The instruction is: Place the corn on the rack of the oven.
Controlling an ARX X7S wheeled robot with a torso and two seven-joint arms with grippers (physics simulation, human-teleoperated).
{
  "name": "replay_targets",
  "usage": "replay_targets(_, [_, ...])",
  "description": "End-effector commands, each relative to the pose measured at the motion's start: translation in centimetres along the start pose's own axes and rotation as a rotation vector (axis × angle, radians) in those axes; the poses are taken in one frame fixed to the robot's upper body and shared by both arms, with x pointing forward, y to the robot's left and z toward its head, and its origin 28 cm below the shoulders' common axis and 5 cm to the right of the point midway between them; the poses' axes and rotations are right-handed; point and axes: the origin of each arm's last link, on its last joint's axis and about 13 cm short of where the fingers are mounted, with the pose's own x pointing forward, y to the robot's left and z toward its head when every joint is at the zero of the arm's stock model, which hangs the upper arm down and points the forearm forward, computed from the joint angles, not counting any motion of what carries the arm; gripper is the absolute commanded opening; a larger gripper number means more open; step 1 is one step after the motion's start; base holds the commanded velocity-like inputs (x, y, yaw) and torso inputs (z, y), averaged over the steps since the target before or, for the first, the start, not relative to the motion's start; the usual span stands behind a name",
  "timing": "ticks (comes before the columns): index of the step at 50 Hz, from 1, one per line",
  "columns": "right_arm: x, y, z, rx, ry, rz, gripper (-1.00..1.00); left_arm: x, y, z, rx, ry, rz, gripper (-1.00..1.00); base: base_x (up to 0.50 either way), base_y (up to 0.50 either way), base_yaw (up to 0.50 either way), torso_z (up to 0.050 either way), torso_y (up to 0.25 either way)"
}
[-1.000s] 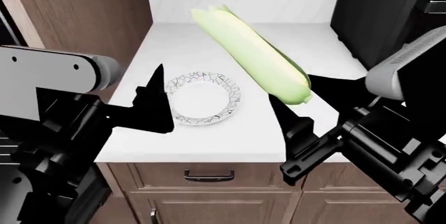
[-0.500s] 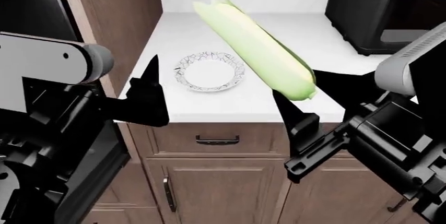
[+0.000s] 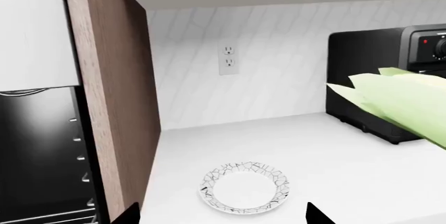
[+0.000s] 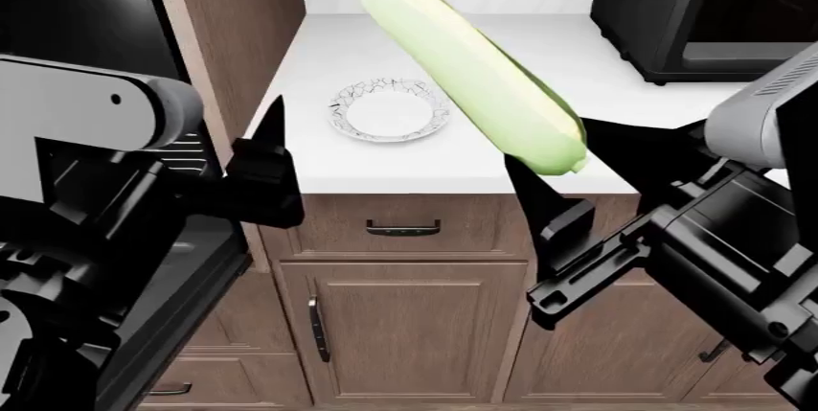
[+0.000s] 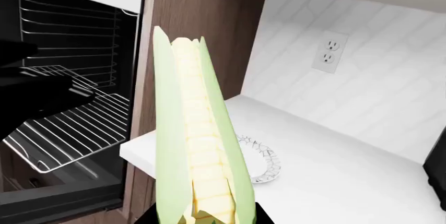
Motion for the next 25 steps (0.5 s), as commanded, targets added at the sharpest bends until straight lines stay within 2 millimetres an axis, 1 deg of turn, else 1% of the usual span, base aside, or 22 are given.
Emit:
replay_targets(1, [-0.13, -0.09, 0.16, -0.022, -0.018, -0.013, -1.0, -0.02, 0.14, 0.05, 0.005, -0.007, 0.004, 1.0, 0.0, 0.0, 0.0, 0.0, 0.0])
replay_targets(5, [-0.27, -0.02, 0.14, -0.042, -0.016, -0.008, -1.0, -0.09, 0.16, 0.07, 0.007, -0.009, 0.003, 1.0, 0.0, 0.1, 0.0, 0.0, 0.0])
replay_targets(25, [-0.72, -0.03, 0.44, -0.046, -0.006, -0.017, -1.0, -0.31, 0.17, 0.21, 0.017, -0.011, 0.0, 1.0, 0.0, 0.49, 0.0, 0.0, 0.0])
